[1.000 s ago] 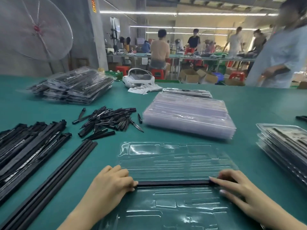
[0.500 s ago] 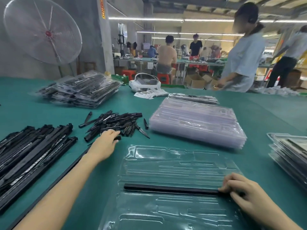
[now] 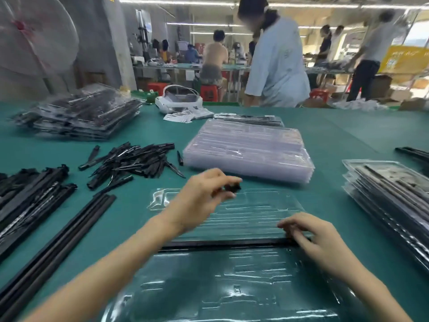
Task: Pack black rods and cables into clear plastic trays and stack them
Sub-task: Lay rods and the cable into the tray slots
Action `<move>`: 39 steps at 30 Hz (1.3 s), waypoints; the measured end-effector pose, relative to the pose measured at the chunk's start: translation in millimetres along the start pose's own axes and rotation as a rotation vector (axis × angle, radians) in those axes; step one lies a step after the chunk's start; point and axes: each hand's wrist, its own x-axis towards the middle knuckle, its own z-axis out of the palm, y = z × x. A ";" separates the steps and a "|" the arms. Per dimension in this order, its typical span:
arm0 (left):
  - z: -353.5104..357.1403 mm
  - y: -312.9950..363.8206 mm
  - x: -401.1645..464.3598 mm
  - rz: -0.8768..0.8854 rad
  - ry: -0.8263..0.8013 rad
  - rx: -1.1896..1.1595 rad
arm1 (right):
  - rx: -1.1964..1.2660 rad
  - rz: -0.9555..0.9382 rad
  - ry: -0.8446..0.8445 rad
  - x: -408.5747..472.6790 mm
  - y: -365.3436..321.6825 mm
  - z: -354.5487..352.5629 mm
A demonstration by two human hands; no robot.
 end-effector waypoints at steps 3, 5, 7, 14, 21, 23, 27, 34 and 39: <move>48.9 47.0 -5.6 0.106 -0.301 -0.129 | 0.038 0.062 0.097 -0.8 -0.1 -4.3; 80.1 60.1 -15.2 0.084 -0.402 -0.083 | 0.045 0.092 0.135 -5.2 1.5 -7.3; 98.6 61.4 -25.4 0.027 -0.392 -0.009 | 0.036 0.102 0.137 -10.8 2.2 -7.8; 96.0 67.7 -38.1 0.163 -0.300 0.419 | -0.046 0.074 0.064 -11.9 1.9 -3.8; 63.9 51.0 -38.9 -0.123 -0.602 -0.090 | -0.062 0.055 0.032 -16.5 4.2 -5.5; 35.2 34.3 -42.0 -0.288 -0.467 -0.278 | -0.080 0.036 0.021 -17.4 4.8 -5.7; -41.5 -37.7 -55.7 -0.508 -0.131 -0.027 | -0.139 0.024 0.013 -17.7 6.2 -4.6; -143.4 -161.5 -147.1 -1.085 -0.184 0.989 | -0.222 0.005 -0.044 -13.1 -1.1 4.0; -142.9 -168.6 -175.0 -0.998 -0.127 1.039 | -0.212 -0.010 -0.040 -14.2 -2.6 3.5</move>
